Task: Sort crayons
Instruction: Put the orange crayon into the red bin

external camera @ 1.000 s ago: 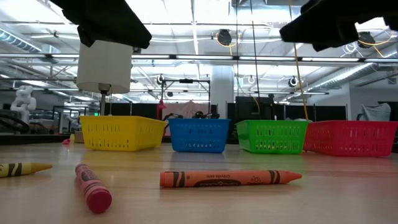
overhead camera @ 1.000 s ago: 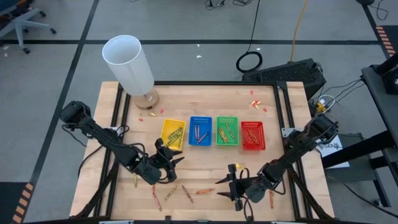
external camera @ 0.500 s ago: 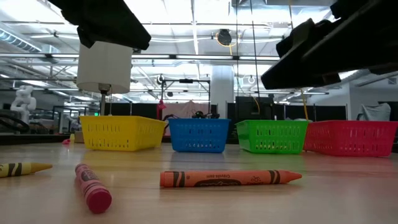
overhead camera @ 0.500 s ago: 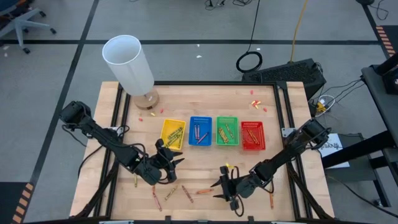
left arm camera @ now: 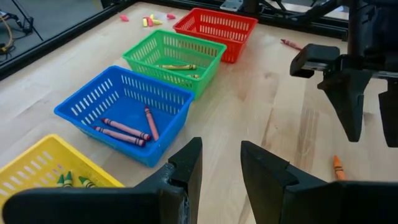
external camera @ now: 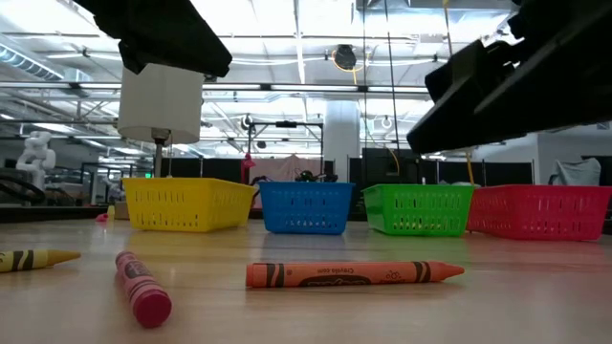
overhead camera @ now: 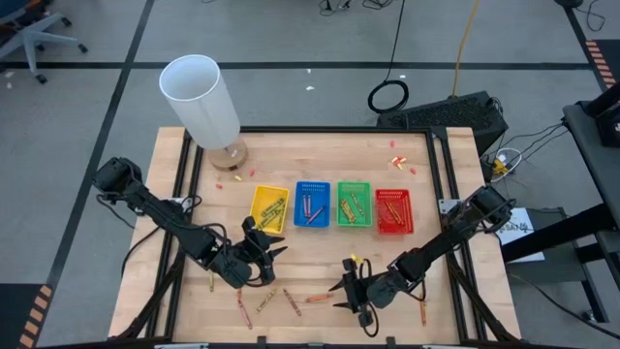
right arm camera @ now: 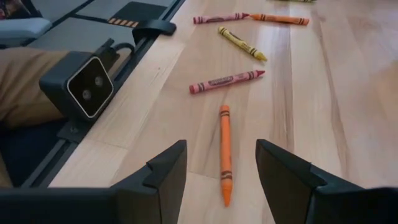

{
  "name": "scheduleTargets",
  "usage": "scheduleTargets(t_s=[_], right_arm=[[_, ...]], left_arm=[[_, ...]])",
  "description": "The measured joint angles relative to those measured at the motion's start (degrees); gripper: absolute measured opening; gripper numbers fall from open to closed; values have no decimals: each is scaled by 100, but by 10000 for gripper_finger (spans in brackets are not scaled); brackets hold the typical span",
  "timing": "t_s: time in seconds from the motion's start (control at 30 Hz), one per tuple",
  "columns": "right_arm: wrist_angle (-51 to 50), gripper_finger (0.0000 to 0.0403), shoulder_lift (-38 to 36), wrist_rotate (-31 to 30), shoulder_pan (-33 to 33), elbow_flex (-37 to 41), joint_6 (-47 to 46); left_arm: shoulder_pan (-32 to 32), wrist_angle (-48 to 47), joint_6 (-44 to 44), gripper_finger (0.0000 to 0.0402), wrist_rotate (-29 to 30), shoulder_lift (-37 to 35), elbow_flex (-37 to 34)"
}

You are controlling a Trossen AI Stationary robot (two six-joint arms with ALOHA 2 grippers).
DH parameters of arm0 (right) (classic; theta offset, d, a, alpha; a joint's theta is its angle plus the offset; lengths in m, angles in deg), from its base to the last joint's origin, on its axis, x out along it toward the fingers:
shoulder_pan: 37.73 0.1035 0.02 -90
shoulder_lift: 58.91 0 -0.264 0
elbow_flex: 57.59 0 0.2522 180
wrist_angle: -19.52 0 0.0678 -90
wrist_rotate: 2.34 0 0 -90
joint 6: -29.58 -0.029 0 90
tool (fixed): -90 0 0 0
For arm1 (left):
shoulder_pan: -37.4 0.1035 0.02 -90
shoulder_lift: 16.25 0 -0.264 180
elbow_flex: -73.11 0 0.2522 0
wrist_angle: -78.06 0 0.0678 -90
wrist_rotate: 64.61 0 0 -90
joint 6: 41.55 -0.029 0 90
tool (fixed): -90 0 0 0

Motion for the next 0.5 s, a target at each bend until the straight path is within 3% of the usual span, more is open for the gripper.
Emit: scheduleTargets(t_s=[0.5], right_arm=[[245,176,368,7,-52,2,258]], left_arm=[[-4,-6,-1,109,0,2,0]])
